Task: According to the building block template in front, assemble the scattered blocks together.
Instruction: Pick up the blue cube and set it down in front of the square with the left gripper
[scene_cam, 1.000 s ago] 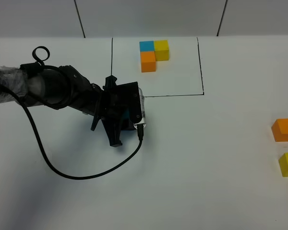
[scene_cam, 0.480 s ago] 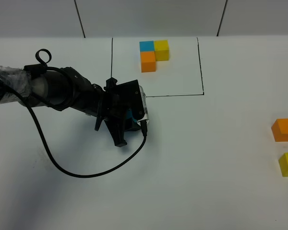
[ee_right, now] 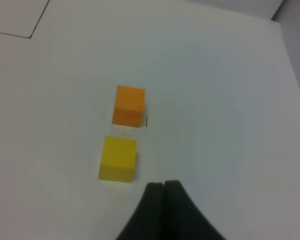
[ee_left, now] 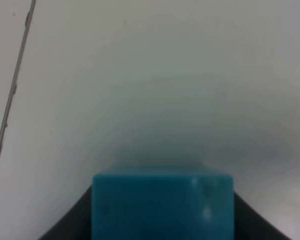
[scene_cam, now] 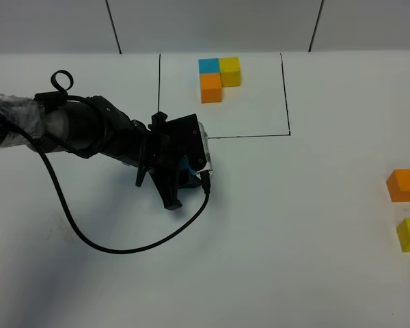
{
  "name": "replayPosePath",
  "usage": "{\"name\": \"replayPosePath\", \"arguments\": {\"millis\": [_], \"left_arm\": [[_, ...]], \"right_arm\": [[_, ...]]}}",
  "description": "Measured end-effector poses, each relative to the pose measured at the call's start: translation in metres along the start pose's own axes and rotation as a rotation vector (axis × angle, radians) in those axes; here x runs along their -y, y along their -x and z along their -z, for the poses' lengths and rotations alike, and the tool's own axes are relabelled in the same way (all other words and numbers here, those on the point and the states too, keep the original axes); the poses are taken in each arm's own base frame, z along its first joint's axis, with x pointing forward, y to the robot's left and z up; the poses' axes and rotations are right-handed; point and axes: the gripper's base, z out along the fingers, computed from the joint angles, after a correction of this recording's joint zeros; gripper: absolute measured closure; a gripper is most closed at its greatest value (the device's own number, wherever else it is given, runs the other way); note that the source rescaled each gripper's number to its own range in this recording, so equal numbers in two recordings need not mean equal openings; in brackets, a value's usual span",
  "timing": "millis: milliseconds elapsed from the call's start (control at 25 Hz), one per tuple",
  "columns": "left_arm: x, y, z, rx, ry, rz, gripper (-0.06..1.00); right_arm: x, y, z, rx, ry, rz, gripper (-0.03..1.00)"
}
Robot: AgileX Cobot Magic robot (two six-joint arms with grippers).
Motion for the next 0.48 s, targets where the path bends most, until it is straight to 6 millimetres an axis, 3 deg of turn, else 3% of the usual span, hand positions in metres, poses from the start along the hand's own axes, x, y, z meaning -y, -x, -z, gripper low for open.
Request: {"name": "replayPosePath", "arguments": {"millis": [200, 480], "left_arm": [[0.0003, -0.0002, -0.0004, 0.0, -0.003, 0.037, 0.32], [0.0002, 0.0002, -0.0004, 0.003, -0.003, 0.054, 0.09]], "right_arm": [[0.0, 0.0001, 0.0, 0.001, 0.0, 0.0, 0.97], [0.0, 0.0001, 0.0, 0.001, 0.0, 0.0, 0.97]]}}
